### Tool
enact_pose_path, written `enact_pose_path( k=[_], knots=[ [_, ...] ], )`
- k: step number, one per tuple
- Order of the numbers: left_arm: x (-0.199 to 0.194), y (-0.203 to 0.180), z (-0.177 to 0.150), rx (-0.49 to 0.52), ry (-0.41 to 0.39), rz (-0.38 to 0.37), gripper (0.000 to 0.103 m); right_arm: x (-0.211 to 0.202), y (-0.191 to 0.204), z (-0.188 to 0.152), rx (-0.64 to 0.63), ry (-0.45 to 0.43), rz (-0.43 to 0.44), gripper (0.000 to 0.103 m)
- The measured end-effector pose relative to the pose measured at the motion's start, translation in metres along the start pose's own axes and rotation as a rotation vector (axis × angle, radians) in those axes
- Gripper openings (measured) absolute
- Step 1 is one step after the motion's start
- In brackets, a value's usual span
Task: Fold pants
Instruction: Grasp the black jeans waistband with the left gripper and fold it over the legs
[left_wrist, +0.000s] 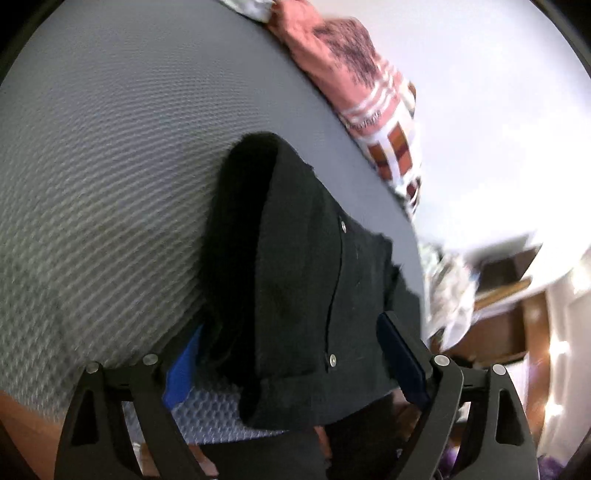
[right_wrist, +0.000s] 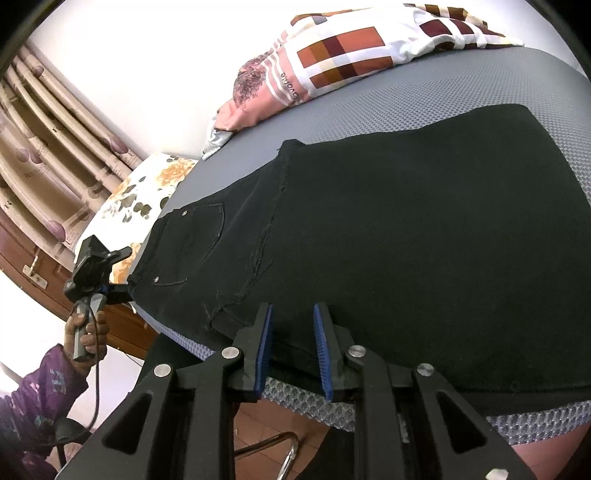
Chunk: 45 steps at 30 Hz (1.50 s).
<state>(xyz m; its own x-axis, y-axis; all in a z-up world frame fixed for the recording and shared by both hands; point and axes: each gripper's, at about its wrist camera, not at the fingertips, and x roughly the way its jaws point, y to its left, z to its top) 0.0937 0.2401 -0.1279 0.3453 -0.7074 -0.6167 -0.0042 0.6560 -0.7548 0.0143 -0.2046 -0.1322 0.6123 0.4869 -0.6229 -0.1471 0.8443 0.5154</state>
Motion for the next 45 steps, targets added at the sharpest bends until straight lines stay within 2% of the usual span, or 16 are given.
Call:
enact_pose_path(
  k=[4, 6, 8, 9, 10, 15, 17, 22, 26, 30, 36, 38, 40, 41, 43, 45],
  knots=[
    [0.013, -0.017, 0.005, 0.073, 0.047, 0.062, 0.083, 0.000, 0.001, 0.000, -0.001, -0.001, 0.001, 0.022],
    [0.015, -0.019, 0.003, 0.085, 0.057, 0.076, 0.068, 0.000, 0.001, 0.001, -0.001, -0.002, 0.002, 0.022],
    [0.015, -0.019, 0.001, 0.096, 0.043, 0.098, 0.062, 0.000, 0.000, 0.001, 0.001, -0.004, 0.005, 0.022],
    [0.016, -0.018, 0.001, 0.095, 0.034, 0.112, 0.052, 0.000, 0.000, 0.001, 0.001, -0.004, 0.006, 0.023],
    [0.014, -0.016, 0.001, 0.087, 0.019, 0.142, 0.035, 0.001, 0.000, 0.002, 0.001, -0.004, 0.007, 0.023],
    [0.008, -0.025, -0.009, 0.097, -0.044, 0.180, 0.029, 0.002, 0.001, 0.002, -0.002, -0.011, 0.013, 0.026],
    [0.008, -0.037, -0.009, 0.102, -0.066, 0.177, 0.029, 0.004, 0.001, 0.003, -0.006, -0.013, 0.017, 0.028],
    [0.001, -0.074, -0.008, 0.090, -0.094, 0.083, 0.028, 0.006, 0.001, 0.005, -0.006, -0.008, 0.040, 0.032],
    [0.010, -0.133, -0.013, 0.113, -0.076, -0.020, 0.028, 0.000, -0.011, 0.015, 0.087, 0.030, 0.137, 0.036],
    [0.048, -0.209, -0.021, 0.185, 0.001, -0.141, 0.028, -0.024, -0.021, 0.031, 0.133, 0.000, 0.214, 0.047],
    [0.166, -0.301, -0.049, 0.294, 0.199, -0.278, 0.028, -0.065, -0.053, 0.036, 0.149, -0.031, 0.261, 0.063],
    [0.205, -0.314, -0.057, 0.331, 0.247, -0.256, 0.030, -0.073, -0.068, 0.029, 0.160, -0.022, 0.237, 0.063],
    [0.233, -0.321, -0.066, 0.387, 0.287, -0.193, 0.043, -0.080, -0.085, 0.020, 0.189, -0.017, 0.238, 0.063],
    [0.247, -0.326, -0.071, 0.420, 0.326, -0.151, 0.043, -0.082, -0.094, 0.017, 0.212, -0.015, 0.229, 0.061],
    [0.256, -0.327, -0.076, 0.403, 0.383, -0.183, 0.043, -0.084, -0.104, 0.015, 0.243, -0.019, 0.247, 0.066],
    [0.247, -0.331, -0.071, 0.388, 0.355, -0.246, 0.054, -0.084, -0.110, 0.016, 0.268, -0.018, 0.276, 0.065]
  ],
)
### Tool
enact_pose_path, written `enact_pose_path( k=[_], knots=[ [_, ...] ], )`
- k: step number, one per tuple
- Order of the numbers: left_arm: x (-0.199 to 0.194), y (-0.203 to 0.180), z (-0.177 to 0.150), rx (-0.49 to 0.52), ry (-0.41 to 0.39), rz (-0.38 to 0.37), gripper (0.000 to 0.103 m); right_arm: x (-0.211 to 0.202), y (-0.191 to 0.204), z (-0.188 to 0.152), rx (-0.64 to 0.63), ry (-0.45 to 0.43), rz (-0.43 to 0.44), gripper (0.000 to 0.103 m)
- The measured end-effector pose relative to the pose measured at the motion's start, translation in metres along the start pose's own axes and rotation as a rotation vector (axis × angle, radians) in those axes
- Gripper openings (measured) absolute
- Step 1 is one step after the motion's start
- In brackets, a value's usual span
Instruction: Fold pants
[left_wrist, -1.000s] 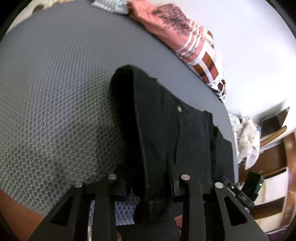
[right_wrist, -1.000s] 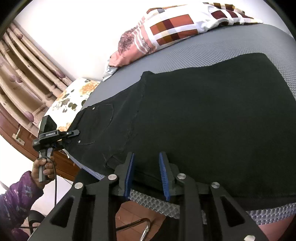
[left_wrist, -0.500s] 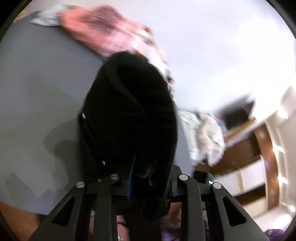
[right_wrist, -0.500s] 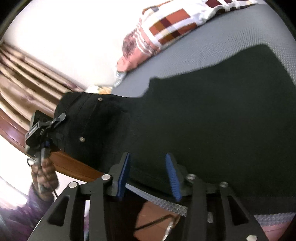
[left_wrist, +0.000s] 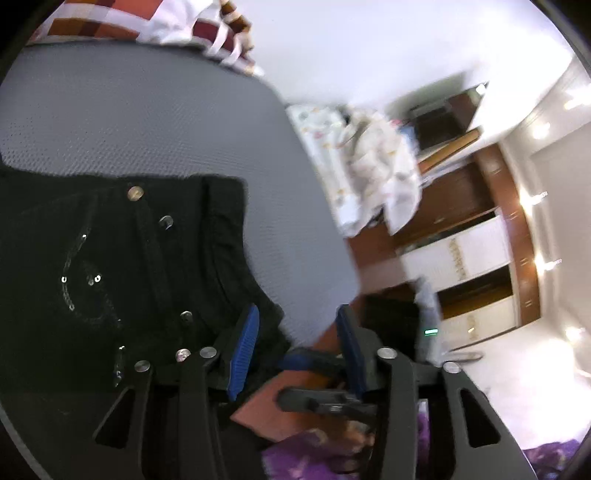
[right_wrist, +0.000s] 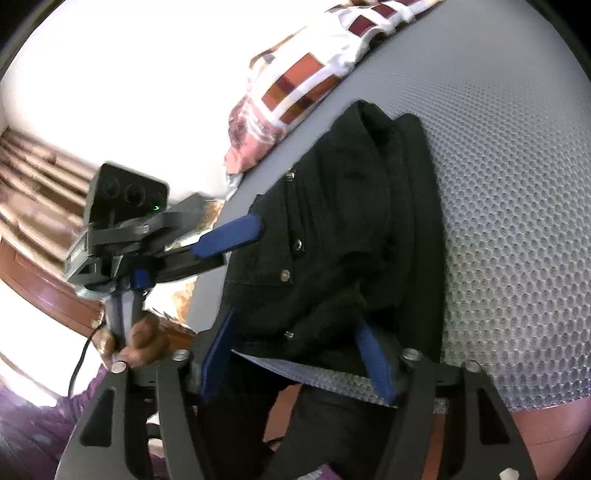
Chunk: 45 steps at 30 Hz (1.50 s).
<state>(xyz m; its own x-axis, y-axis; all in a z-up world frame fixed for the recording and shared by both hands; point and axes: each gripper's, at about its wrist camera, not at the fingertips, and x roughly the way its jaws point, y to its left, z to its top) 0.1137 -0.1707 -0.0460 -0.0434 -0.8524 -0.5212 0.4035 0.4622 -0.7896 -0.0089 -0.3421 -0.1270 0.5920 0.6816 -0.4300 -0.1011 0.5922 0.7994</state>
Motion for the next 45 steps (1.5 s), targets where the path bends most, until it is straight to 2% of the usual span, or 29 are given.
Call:
enact_pose_path(
  k=[1, 5, 6, 9, 12, 13, 14, 15, 16, 17, 19, 22, 24, 26, 28, 30, 33, 35, 37, 40, 42, 44, 45],
  knots=[
    [-0.009, -0.004, 0.001, 0.017, -0.021, 0.002, 0.065, 0.000, -0.001, 0.001, 0.009, 0.002, 0.014, 0.066],
    [-0.056, -0.014, 0.001, 0.074, -0.132, 0.038, 0.074, -0.003, -0.003, 0.002, 0.038, 0.007, 0.042, 0.067],
    [-0.066, -0.013, -0.005, 0.075, -0.148, 0.060, 0.080, -0.004, -0.005, 0.003, 0.056, 0.006, 0.055, 0.067],
    [-0.095, 0.008, -0.020, 0.047, -0.182, 0.132, 0.081, -0.007, -0.015, 0.005, 0.136, -0.003, 0.111, 0.068],
    [-0.114, 0.036, -0.042, -0.032, -0.186, 0.183, 0.081, -0.006, -0.024, 0.005, 0.227, -0.018, 0.144, 0.070],
    [-0.119, 0.043, -0.051, -0.051, -0.191, 0.201, 0.081, -0.007, -0.024, 0.004, 0.232, -0.030, 0.140, 0.064],
    [-0.128, 0.052, -0.063, -0.061, -0.197, 0.228, 0.081, -0.008, -0.021, 0.004, 0.211, -0.041, 0.092, 0.053],
    [-0.132, 0.057, -0.072, -0.062, -0.202, 0.251, 0.081, -0.008, -0.016, 0.003, 0.171, -0.031, 0.003, 0.017],
    [-0.136, 0.062, -0.081, -0.061, -0.206, 0.276, 0.081, -0.011, -0.014, 0.001, 0.152, -0.021, -0.050, 0.016],
    [-0.139, 0.068, -0.090, -0.063, -0.205, 0.308, 0.081, -0.014, -0.015, 0.001, 0.160, -0.027, -0.063, 0.015],
    [-0.146, 0.075, -0.108, -0.083, -0.199, 0.323, 0.081, -0.021, -0.014, 0.000, 0.165, -0.039, -0.065, 0.013],
    [-0.142, 0.079, -0.117, -0.101, -0.186, 0.309, 0.081, -0.037, -0.013, -0.010, 0.135, -0.049, -0.120, 0.012],
    [-0.139, 0.078, -0.121, -0.067, -0.184, 0.320, 0.081, -0.035, -0.021, -0.009, 0.111, -0.033, -0.165, 0.012],
    [-0.130, 0.075, -0.125, -0.035, -0.167, 0.342, 0.081, -0.036, -0.030, -0.008, 0.153, -0.036, -0.143, 0.012],
    [-0.123, 0.075, -0.126, -0.030, -0.136, 0.358, 0.081, -0.041, -0.030, -0.005, 0.171, -0.056, -0.156, 0.021],
    [-0.120, 0.070, -0.128, -0.008, -0.126, 0.360, 0.081, -0.061, -0.022, -0.003, 0.161, -0.132, -0.218, 0.024],
    [-0.119, 0.060, -0.128, 0.046, -0.144, 0.384, 0.081, -0.092, -0.011, -0.003, 0.201, -0.244, -0.113, 0.024],
    [-0.120, 0.062, -0.128, 0.034, -0.151, 0.367, 0.081, -0.092, -0.001, -0.005, 0.222, -0.238, -0.028, 0.024],
    [-0.118, 0.067, -0.127, 0.008, -0.146, 0.360, 0.081, -0.080, 0.000, -0.009, 0.258, -0.197, 0.009, 0.024],
    [-0.117, 0.074, -0.127, -0.022, -0.136, 0.370, 0.081, -0.057, -0.012, -0.011, 0.310, -0.151, -0.019, 0.024],
    [-0.119, 0.074, -0.127, -0.023, -0.144, 0.371, 0.081, -0.048, -0.019, -0.012, 0.354, -0.153, -0.007, 0.025],
    [-0.121, 0.073, -0.127, -0.018, -0.152, 0.374, 0.081, -0.045, -0.025, -0.012, 0.375, -0.157, -0.057, 0.026],
    [-0.122, 0.072, -0.126, -0.017, -0.152, 0.375, 0.081, -0.046, -0.026, -0.012, 0.382, -0.164, -0.046, 0.026]
  ],
)
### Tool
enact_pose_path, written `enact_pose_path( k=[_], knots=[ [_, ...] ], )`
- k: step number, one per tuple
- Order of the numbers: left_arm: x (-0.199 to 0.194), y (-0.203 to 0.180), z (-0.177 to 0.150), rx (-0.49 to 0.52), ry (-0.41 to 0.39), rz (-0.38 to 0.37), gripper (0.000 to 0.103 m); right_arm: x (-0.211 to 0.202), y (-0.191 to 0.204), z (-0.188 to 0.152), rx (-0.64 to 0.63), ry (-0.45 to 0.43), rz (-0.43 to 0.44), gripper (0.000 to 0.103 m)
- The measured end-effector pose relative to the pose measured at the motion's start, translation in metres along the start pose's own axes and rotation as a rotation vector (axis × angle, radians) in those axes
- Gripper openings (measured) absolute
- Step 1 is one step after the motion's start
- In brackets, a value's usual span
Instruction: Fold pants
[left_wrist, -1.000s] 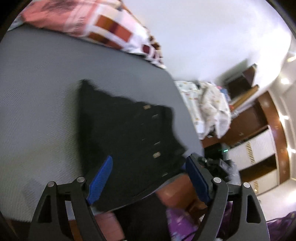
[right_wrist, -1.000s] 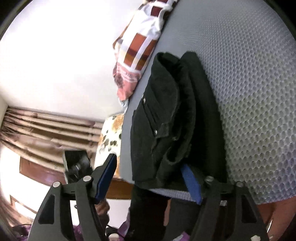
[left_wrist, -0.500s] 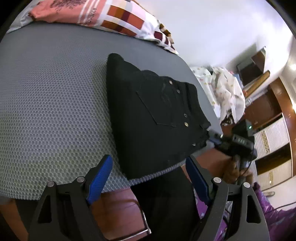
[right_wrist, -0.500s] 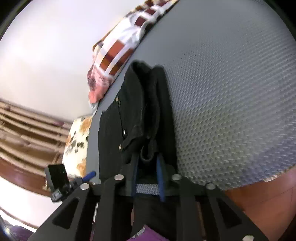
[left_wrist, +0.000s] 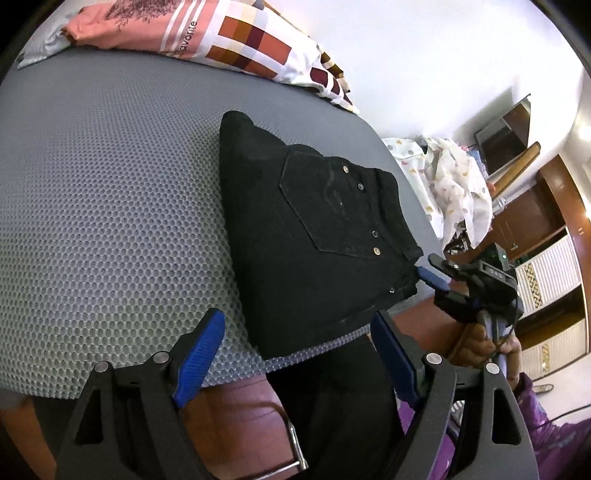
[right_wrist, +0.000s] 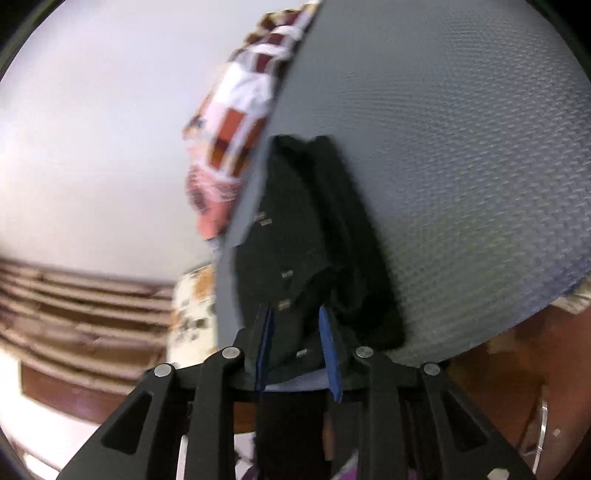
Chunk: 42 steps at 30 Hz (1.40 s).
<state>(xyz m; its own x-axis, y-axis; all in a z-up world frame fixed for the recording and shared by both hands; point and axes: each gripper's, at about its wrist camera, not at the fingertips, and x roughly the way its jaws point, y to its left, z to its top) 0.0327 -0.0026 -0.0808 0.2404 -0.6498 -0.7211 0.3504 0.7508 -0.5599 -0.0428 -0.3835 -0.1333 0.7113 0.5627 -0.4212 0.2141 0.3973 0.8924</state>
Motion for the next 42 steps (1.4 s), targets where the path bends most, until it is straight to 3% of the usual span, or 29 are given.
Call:
enact_pose_path(
  k=[3, 6, 9, 11, 12, 15, 19, 21, 24, 27, 29, 32, 34, 35, 38, 42],
  knots=[
    [0.003, -0.001, -0.001, 0.008, 0.010, 0.002, 0.081, 0.005, 0.007, 0.006, 0.000, -0.041, -0.046, 0.028],
    [0.009, -0.003, -0.003, 0.022, 0.032, 0.015, 0.081, 0.009, 0.012, 0.009, 0.014, -0.063, -0.010, 0.047],
    [0.011, -0.005, -0.005, 0.037, 0.038, 0.020, 0.081, 0.015, 0.023, 0.007, -0.043, -0.080, -0.030, 0.051],
    [0.012, -0.005, -0.006, 0.040, 0.038, 0.023, 0.081, 0.017, 0.028, 0.005, -0.091, -0.085, -0.062, 0.040],
    [0.012, -0.005, -0.006, 0.039, 0.038, 0.023, 0.081, 0.018, 0.029, 0.005, -0.111, -0.079, -0.096, 0.010],
    [0.013, -0.002, -0.006, 0.031, 0.044, 0.032, 0.081, 0.014, 0.028, 0.002, -0.090, -0.067, -0.099, 0.009],
    [0.005, 0.000, -0.003, 0.028, 0.018, 0.040, 0.081, -0.016, 0.048, -0.013, -0.055, -0.074, 0.050, 0.002],
    [-0.001, 0.001, -0.001, 0.023, -0.006, 0.034, 0.081, -0.033, 0.058, -0.022, -0.089, -0.102, 0.024, 0.000],
    [0.000, 0.004, 0.000, 0.006, -0.003, 0.027, 0.081, -0.037, 0.031, -0.026, -0.039, -0.086, -0.050, 0.001],
    [0.003, 0.005, -0.002, 0.004, 0.012, 0.037, 0.081, -0.034, 0.011, -0.025, -0.010, -0.092, -0.026, 0.006],
    [0.004, 0.003, -0.002, 0.012, 0.012, 0.042, 0.081, -0.029, 0.010, -0.023, 0.021, -0.071, 0.040, 0.006],
    [0.006, 0.000, -0.003, 0.018, 0.015, 0.042, 0.081, -0.017, 0.017, -0.021, 0.018, -0.043, 0.058, 0.014],
    [0.008, 0.001, -0.004, 0.014, 0.024, 0.045, 0.081, -0.006, 0.019, -0.020, 0.012, -0.029, 0.037, 0.044],
    [0.009, 0.002, -0.004, 0.009, 0.031, 0.044, 0.081, 0.000, 0.018, -0.020, 0.012, -0.029, 0.012, 0.047],
    [0.010, 0.003, -0.004, 0.009, 0.039, 0.045, 0.081, 0.015, 0.017, -0.016, -0.026, -0.048, -0.106, 0.041],
    [0.010, 0.004, -0.004, 0.001, 0.038, 0.041, 0.081, 0.026, 0.026, -0.014, -0.061, -0.069, -0.107, 0.044]
  ],
)
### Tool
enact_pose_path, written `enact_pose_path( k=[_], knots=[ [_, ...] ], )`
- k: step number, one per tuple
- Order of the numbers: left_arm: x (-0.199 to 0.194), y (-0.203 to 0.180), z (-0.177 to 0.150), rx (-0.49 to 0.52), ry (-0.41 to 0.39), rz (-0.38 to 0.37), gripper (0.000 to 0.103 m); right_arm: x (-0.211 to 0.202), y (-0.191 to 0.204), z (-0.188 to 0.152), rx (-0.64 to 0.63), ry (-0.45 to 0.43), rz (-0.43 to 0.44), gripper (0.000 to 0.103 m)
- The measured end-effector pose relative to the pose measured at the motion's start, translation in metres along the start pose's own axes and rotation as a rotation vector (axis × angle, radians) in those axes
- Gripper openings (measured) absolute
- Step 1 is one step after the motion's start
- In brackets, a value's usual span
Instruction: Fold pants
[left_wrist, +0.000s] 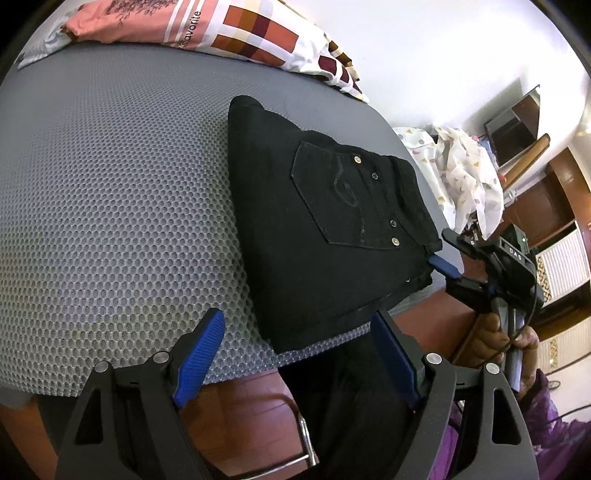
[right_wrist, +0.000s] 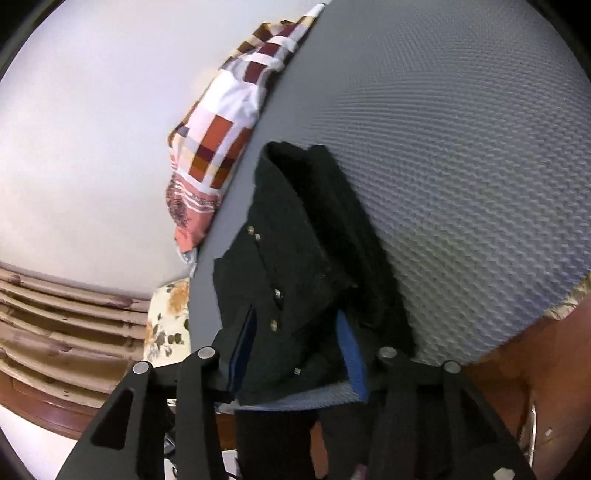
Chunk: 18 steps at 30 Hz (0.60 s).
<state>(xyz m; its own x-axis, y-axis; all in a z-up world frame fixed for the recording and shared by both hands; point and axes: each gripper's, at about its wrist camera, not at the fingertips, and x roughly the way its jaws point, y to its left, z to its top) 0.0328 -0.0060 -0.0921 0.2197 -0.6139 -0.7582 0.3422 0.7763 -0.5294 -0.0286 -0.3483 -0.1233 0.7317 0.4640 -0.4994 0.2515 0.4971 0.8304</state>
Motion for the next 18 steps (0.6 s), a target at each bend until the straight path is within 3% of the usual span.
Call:
enact_pose_path(
  k=[3, 5, 9, 13, 14, 15, 18],
  knots=[
    [0.002, 0.003, 0.000, -0.009, 0.010, 0.000, 0.081, -0.002, 0.013, -0.003, -0.052, -0.026, 0.058, 0.042],
    [0.002, 0.003, 0.000, -0.012, 0.010, -0.004, 0.081, -0.001, 0.017, -0.004, -0.092, -0.027, 0.019, 0.041],
    [0.003, 0.004, 0.001, -0.017, 0.013, -0.005, 0.081, 0.011, -0.014, 0.000, 0.018, -0.008, 0.000, 0.031],
    [0.005, 0.006, 0.000, -0.027, 0.023, -0.006, 0.081, 0.018, -0.016, 0.009, 0.050, 0.004, 0.053, 0.035],
    [0.007, 0.005, -0.001, -0.028, 0.028, -0.005, 0.081, 0.020, -0.010, 0.011, 0.014, 0.006, 0.031, 0.032],
    [0.007, 0.005, -0.002, -0.027, 0.030, -0.003, 0.081, 0.023, -0.007, 0.012, -0.011, 0.009, 0.002, 0.020],
    [0.006, 0.002, -0.003, -0.014, 0.024, 0.009, 0.081, 0.019, -0.008, 0.013, 0.030, 0.026, 0.007, 0.018]
  ],
)
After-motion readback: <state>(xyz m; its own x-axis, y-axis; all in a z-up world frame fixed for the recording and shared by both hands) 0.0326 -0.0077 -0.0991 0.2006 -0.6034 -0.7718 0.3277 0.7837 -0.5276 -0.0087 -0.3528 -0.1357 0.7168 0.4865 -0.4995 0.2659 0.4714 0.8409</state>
